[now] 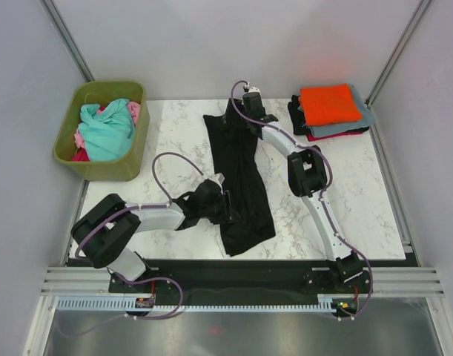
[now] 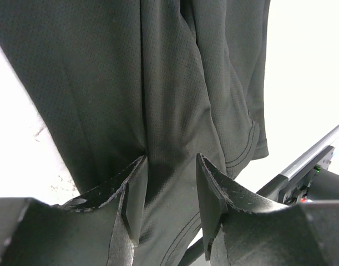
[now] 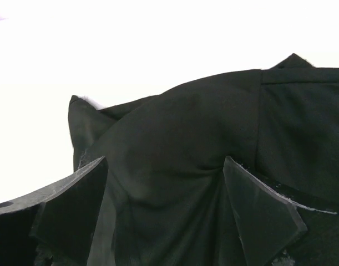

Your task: Fold and stack the t-shirts

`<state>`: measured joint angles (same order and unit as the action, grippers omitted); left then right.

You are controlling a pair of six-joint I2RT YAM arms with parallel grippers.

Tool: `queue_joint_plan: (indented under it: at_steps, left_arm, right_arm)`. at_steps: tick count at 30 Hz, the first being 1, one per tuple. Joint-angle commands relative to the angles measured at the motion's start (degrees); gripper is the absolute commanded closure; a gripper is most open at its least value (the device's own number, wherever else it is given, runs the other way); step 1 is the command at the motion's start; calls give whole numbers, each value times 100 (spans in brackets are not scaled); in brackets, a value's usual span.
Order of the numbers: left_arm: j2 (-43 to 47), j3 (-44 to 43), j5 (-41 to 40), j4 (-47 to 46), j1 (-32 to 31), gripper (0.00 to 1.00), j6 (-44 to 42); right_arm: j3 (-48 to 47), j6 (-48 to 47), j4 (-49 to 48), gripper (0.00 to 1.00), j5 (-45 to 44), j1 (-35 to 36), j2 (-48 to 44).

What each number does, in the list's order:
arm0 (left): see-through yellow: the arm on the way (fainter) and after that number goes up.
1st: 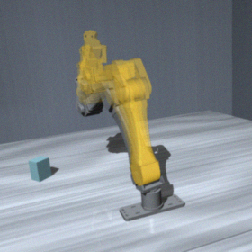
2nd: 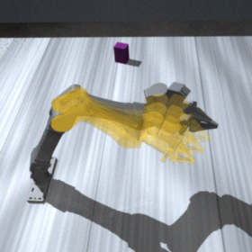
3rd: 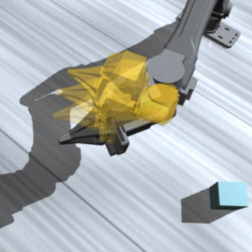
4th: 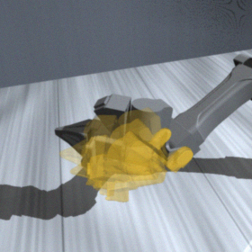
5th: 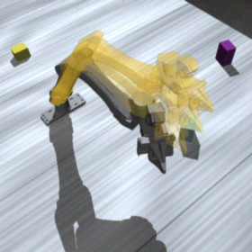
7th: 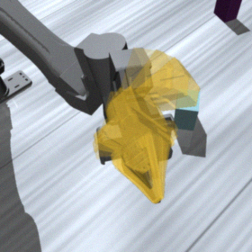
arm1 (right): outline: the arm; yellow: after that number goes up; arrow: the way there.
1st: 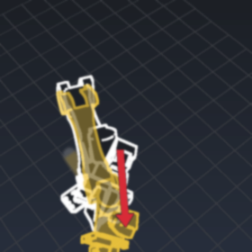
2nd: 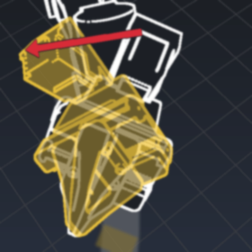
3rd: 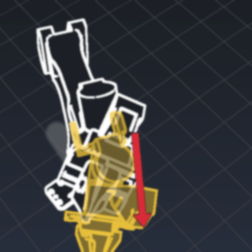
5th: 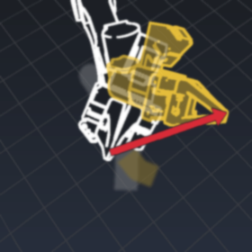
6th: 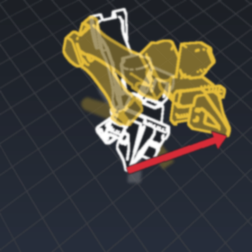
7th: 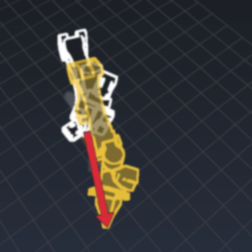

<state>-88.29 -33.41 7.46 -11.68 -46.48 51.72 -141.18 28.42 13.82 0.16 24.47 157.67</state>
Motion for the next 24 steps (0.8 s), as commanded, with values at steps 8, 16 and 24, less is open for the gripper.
queue_joint_plan:
  at_steps: [8, 16, 24]
  left_arm:
    - [328, -869, -992, 2555, -46, 50, -1005]
    - [1648, -1001, -1054, 3268, 692, 46, -1613]
    - [2676, -300, -510, 3401, 667, 45, -1367]
  right_arm:
    - [2420, -512, -346, 2, 985, 137, -1957]
    - [4394, -698, 138, 2, 767, 128, -4599]
    - [8955, 284, 209, 2, 176, 391, -7789]
